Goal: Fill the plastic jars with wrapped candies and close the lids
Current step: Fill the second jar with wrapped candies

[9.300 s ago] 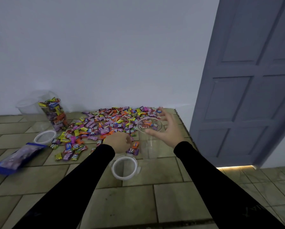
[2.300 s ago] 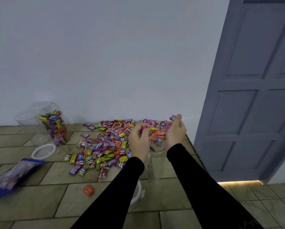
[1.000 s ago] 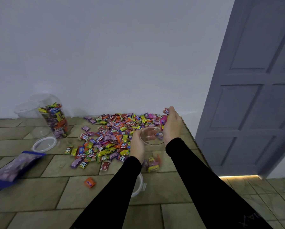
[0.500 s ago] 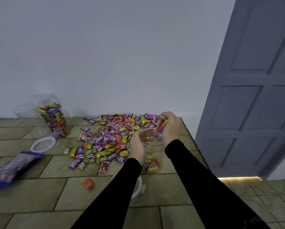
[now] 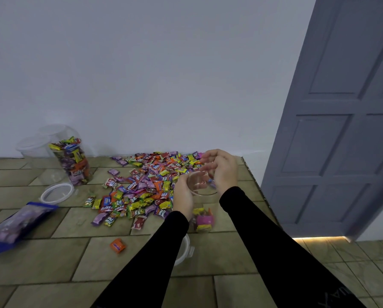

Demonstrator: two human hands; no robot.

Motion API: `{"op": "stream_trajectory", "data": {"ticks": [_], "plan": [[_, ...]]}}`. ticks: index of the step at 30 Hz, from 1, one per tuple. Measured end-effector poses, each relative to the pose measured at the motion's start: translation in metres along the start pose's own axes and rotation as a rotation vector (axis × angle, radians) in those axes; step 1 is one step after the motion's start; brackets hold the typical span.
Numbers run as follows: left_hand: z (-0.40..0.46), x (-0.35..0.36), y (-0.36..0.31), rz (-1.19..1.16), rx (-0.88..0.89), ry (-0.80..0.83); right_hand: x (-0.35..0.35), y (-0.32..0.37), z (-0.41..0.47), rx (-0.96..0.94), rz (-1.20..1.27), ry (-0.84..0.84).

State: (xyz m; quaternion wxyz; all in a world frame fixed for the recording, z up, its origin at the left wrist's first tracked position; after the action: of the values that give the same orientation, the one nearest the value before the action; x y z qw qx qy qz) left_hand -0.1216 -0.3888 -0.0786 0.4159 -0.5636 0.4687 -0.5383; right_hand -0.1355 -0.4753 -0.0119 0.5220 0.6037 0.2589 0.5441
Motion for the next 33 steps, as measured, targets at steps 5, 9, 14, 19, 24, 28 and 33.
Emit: {"op": "stream_trajectory", "data": {"ticks": [5, 9, 14, 19, 24, 28, 33], "plan": [[-0.002, 0.000, -0.001, 0.009, 0.012, -0.010, -0.001, 0.000, -0.004, -0.020, -0.001, 0.038], [-0.004, 0.000, -0.005, 0.042, 0.030, 0.011, -0.002, -0.001, -0.003, -0.050, -0.051, 0.093], [-0.011, -0.014, -0.012, 0.141, 0.072, 0.070, 0.003, 0.002, -0.002, -0.172, -0.292, 0.150], [-0.017, -0.058, -0.014, 0.393, 0.172, -0.024, 0.039, 0.011, -0.019, -0.308, -0.495, 0.284], [-0.019, -0.115, 0.003, 0.854, 0.305, -0.190, 0.087, -0.015, -0.045, -0.352, -0.741, 0.528], [-0.029, -0.156, 0.012, 1.408, 0.171, -0.399, 0.100, -0.074, -0.051, -0.267, -0.845, 0.606], [-0.040, -0.188, 0.022, 1.605, 0.019, -0.401, 0.100, -0.135, -0.052, -0.282, -1.279, 0.697]]}}
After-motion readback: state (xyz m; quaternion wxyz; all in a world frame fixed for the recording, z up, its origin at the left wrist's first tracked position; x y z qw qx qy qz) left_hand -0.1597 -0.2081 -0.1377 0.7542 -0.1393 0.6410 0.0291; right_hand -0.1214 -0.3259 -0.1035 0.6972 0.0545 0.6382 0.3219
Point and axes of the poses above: each hand's wrist, its own z-axis towards the middle knuckle, its own x-axis out of the palm, y = z × x, the point moved 1 cm from there along z, towards the middle knuckle, and after that the axes turned 9 degrees about z, right-handed, at the moved point
